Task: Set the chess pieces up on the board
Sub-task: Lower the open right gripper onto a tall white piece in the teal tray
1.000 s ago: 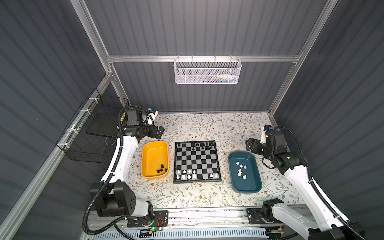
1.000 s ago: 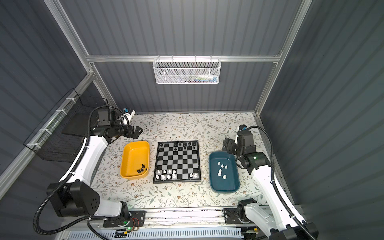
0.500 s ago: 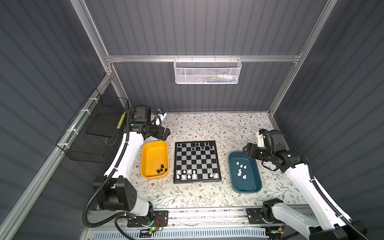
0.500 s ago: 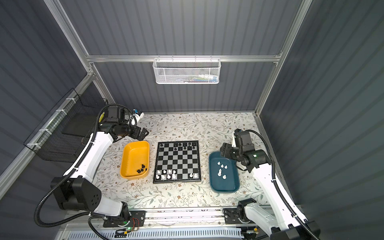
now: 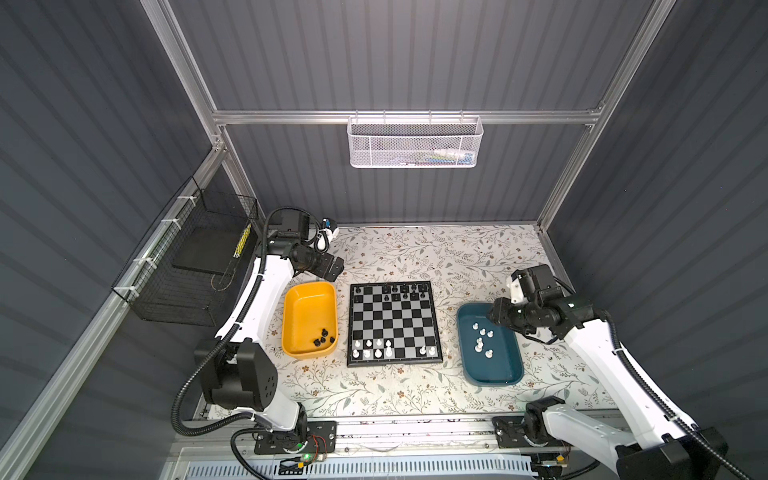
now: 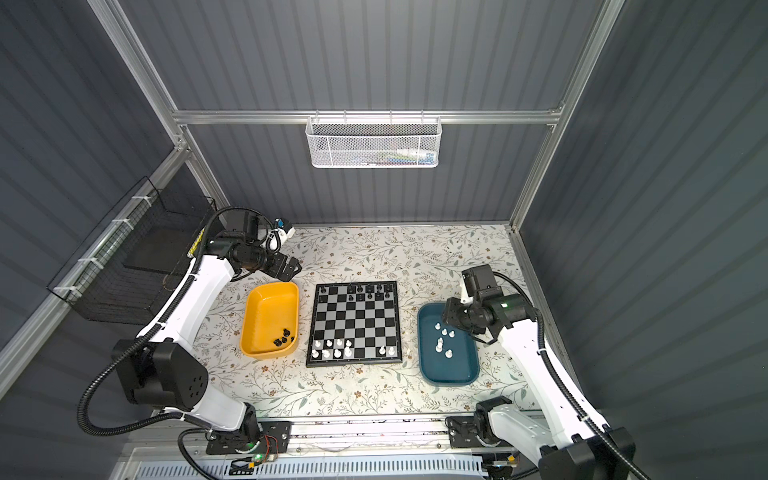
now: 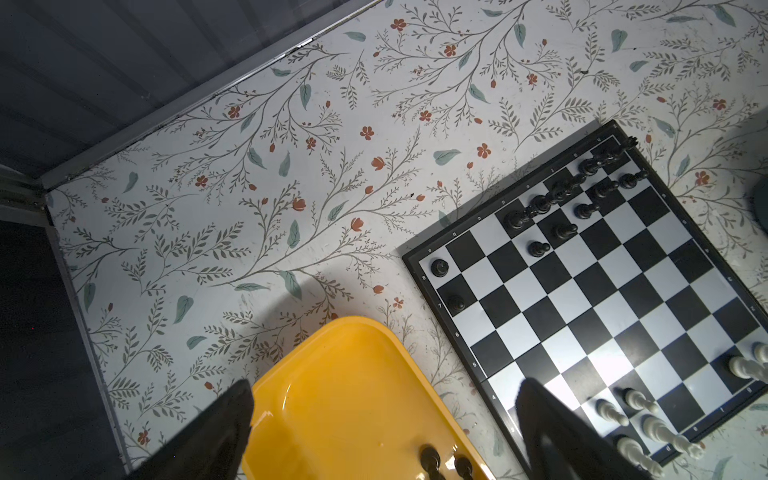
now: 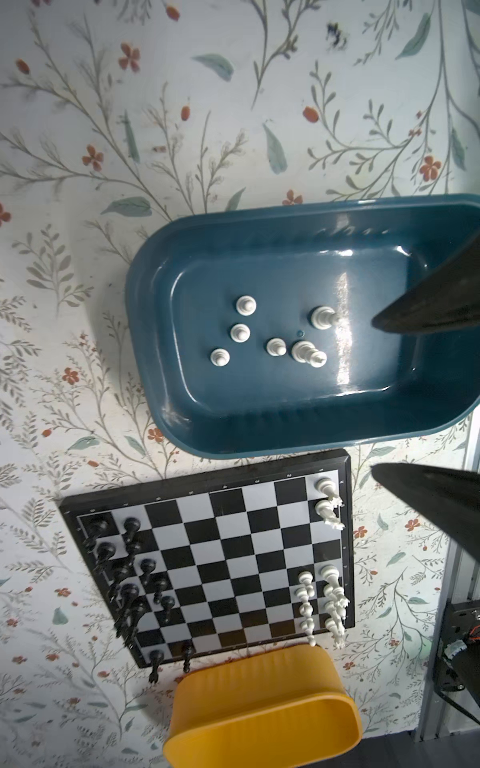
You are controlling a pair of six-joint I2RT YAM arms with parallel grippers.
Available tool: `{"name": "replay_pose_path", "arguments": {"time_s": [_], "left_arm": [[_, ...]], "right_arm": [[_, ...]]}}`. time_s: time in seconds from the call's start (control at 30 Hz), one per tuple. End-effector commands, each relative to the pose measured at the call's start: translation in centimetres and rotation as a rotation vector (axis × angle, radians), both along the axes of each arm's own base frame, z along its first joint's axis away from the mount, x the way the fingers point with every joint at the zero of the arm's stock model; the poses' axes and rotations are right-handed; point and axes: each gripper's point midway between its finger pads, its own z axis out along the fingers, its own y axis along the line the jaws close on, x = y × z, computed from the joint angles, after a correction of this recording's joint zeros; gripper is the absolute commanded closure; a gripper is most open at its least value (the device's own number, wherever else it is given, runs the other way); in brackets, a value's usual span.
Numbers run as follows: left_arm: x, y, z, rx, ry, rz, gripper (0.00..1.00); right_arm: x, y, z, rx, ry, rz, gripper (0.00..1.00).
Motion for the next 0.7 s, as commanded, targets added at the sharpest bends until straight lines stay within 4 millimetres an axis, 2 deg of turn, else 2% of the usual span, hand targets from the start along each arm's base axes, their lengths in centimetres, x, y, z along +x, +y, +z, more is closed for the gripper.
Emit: {"name": "replay_pose_path", "arguments": {"time_s": [0.0,0.37,0.67], "left_arm": [[-1.4,-0.3,-0.1,-0.047,0.021,0.014,0.0],[-1.8,-0.2,0.8,-0.04,0.003,0.006,0.01],[-0.9,-0.2,-0.1,-0.029,0.021,0.009,0.0]], "right_arm": [[-2.2,0.0,-1.8,-0.019,0.095,0.022,0.46],[-2.3,-0.7,-4.0,-0.101,0.152,0.047,0.46],[-2.0,1.0,-6.0,-0.047,0.199,0.077,0.52]]}}
